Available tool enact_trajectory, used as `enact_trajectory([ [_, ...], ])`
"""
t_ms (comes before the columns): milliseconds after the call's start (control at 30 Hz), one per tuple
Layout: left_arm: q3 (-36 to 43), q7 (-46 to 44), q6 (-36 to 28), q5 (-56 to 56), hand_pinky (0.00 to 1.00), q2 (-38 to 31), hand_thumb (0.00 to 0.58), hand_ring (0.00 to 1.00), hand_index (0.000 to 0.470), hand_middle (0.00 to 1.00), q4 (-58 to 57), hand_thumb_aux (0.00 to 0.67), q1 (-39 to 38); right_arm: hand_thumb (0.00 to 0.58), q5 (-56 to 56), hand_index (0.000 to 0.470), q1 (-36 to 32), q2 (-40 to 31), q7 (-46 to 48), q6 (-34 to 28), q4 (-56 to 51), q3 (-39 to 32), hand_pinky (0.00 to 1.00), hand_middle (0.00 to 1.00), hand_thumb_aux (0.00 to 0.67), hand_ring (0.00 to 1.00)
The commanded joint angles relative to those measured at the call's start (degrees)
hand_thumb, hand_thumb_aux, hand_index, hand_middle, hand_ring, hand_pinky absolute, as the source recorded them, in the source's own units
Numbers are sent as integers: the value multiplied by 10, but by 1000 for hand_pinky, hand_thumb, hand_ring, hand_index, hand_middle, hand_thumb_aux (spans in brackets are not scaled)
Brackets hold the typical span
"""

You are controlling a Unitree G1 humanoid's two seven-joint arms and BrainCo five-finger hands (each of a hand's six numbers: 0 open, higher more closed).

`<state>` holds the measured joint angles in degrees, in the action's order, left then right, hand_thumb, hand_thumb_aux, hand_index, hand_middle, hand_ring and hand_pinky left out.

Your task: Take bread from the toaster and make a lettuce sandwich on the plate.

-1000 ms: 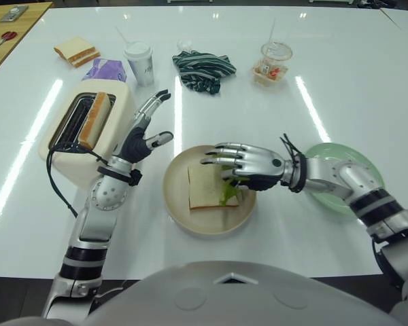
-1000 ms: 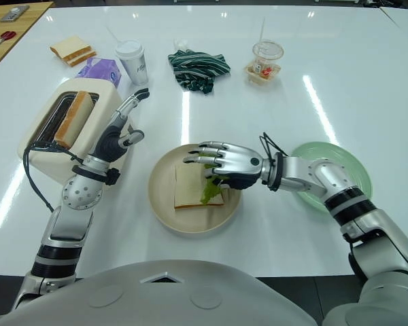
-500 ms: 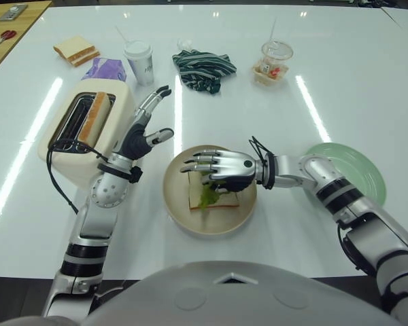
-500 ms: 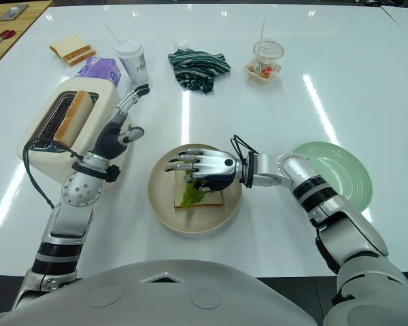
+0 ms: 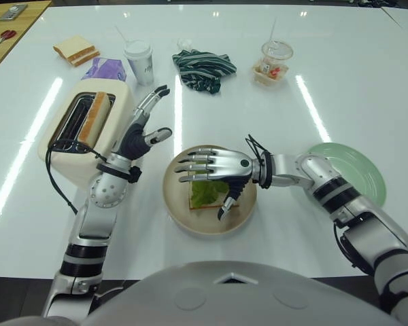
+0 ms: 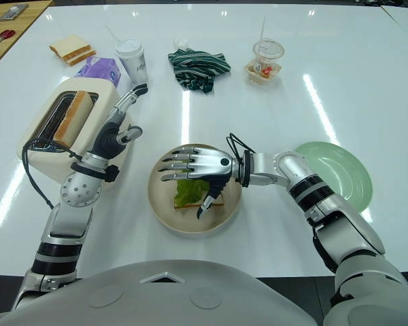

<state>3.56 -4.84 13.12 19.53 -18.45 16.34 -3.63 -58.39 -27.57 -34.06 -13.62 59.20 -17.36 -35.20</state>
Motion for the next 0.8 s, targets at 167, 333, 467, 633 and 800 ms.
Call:
enact_trajectory([
  [167,-150,24,-53,-14,0,0,0,0,0,0,223,0,-3,0,108,0,52,-72,45,-47,136,138,0,0,0,0],
  [333,-264,-16,-117,-4,0,-45,0,0,0,0,212,0,-65,0,175,0,177,-134,70,-109,233,285,0,0,0,0],
  [467,-278,-36,-128,52,0,-79,0,0,0,0,180,0,-113,0,182,0,222,-119,77,-131,255,315,0,0,0,0],
  [633,-268,-32,-130,172,0,-123,0,0,0,0,139,0,-141,0,174,0,237,-96,85,-141,264,312,0,0,0,0],
  [800,-258,-37,-138,218,0,-132,0,0,0,0,115,0,-163,0,171,0,238,-80,90,-141,262,308,0,0,0,0],
])
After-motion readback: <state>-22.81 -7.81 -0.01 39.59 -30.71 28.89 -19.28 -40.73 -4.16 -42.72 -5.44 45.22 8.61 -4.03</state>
